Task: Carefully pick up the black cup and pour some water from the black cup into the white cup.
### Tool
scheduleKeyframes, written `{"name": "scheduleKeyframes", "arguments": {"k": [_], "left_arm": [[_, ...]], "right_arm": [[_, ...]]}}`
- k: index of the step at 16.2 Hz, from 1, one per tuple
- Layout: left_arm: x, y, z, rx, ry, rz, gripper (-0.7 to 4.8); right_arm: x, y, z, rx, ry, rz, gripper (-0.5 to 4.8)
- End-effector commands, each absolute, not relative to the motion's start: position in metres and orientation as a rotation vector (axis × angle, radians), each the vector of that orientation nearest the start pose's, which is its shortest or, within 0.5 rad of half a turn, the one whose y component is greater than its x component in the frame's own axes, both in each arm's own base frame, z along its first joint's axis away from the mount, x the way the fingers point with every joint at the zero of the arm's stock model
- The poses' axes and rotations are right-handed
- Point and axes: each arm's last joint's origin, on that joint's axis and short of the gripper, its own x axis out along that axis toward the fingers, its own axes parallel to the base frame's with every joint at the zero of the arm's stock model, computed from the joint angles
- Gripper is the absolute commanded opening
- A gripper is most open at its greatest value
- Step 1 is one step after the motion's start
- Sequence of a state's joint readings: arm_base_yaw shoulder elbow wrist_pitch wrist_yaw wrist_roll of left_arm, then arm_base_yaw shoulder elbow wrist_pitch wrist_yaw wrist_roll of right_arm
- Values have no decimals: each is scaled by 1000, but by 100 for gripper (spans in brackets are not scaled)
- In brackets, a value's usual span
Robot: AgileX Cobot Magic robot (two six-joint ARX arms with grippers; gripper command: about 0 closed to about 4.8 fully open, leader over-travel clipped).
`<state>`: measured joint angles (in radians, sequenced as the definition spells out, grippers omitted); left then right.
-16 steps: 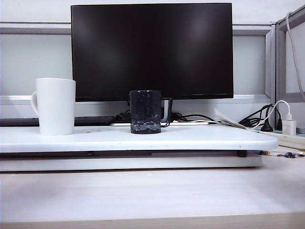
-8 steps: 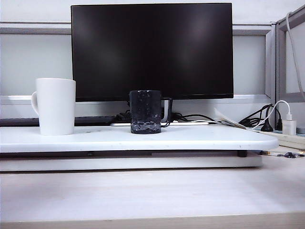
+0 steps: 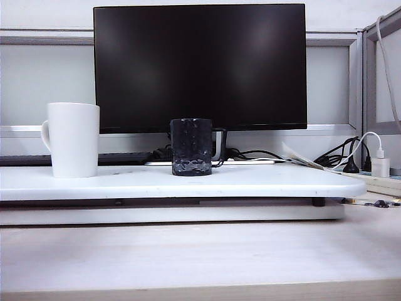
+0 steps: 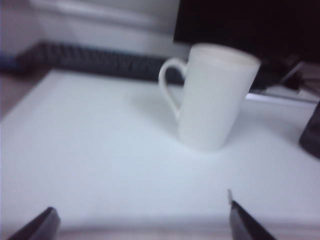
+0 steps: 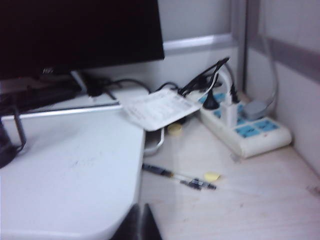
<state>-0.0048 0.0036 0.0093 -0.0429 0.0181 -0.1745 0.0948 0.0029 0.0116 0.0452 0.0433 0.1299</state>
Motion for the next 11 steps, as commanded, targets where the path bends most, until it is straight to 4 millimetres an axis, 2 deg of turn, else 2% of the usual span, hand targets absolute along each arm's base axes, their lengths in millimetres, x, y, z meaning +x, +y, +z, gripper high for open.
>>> {"name": "scheduleKeyframes", "arguments": {"k": [1, 4, 5, 6, 7, 8, 11], "left_arm": [[97, -2, 169, -161, -19, -56, 461], [97, -2, 168, -161, -18, -54, 461], [97, -1, 169, -161, -29, -8, 440], [97, 1, 169, -162, -36, 54, 302], [97, 2, 169, -162, -39, 91, 41], [97, 3, 169, -162, -40, 111, 4], [97, 3, 169, -163, -41, 126, -6]], "right_arm": [[97, 6, 174, 139, -96, -4, -5], [97, 6, 174, 140, -96, -8, -6], [97, 6, 174, 140, -97, -7, -5], [97, 6, 174, 140, -96, -8, -5], [97, 6, 174, 140, -97, -8, -5], [97, 6, 174, 140, -97, -8, -5], [97, 6, 174, 140, -96, -8, -5]]}}
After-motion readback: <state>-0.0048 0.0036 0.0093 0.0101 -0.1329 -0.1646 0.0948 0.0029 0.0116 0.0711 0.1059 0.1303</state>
